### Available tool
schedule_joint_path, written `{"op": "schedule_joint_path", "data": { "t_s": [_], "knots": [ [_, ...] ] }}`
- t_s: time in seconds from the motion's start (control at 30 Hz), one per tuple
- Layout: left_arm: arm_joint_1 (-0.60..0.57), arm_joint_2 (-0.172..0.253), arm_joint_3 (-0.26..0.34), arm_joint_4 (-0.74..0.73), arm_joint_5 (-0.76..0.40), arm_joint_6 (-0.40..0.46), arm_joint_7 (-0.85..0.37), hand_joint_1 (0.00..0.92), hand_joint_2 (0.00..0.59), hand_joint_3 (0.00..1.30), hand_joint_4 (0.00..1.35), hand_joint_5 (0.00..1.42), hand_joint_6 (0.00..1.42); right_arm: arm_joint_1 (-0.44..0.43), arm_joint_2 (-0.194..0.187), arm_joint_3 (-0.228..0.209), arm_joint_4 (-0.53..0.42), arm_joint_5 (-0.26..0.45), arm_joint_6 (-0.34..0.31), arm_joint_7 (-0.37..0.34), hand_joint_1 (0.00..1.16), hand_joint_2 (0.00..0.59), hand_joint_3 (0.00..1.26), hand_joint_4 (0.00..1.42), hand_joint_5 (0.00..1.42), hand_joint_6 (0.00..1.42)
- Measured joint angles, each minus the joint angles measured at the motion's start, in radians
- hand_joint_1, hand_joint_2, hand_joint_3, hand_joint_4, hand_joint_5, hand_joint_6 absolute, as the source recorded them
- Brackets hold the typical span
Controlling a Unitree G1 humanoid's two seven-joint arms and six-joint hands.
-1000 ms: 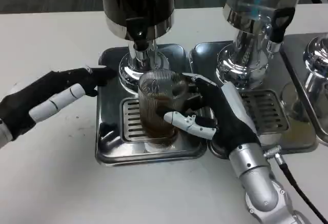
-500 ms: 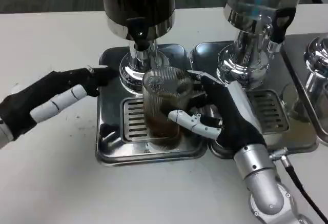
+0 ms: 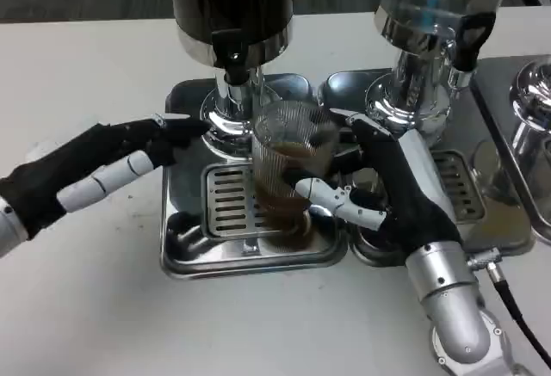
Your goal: Grasp the cup under the faucet to collect the drink, then remove the cup.
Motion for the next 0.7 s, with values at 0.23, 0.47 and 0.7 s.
{"op": "schedule_joint_path", "data": {
  "t_s": [0.23,0.47,0.7],
  "knots": [
    [0.022,-0.001,-0.002,-0.047,0.000,-0.020,0.000,0.000,0.177,0.24,0.17,0.17,0.27,0.032,-0.002,-0.007,-0.041,0.000,0.011,0.000,0.61,0.275,0.44,0.58,0.60,0.49],
    [0.076,-0.001,-0.005,-0.115,-0.001,-0.046,-0.003,0.000,0.176,0.24,0.17,0.17,0.27,0.060,-0.007,-0.019,-0.090,0.000,0.027,0.000,0.62,0.279,0.45,0.58,0.62,0.49],
    [0.123,0.002,-0.005,-0.196,-0.001,-0.071,-0.003,0.000,0.174,0.23,0.15,0.16,0.26,0.094,-0.014,-0.026,-0.156,0.001,0.046,0.012,0.62,0.279,0.45,0.58,0.62,0.50]
  ]
}}
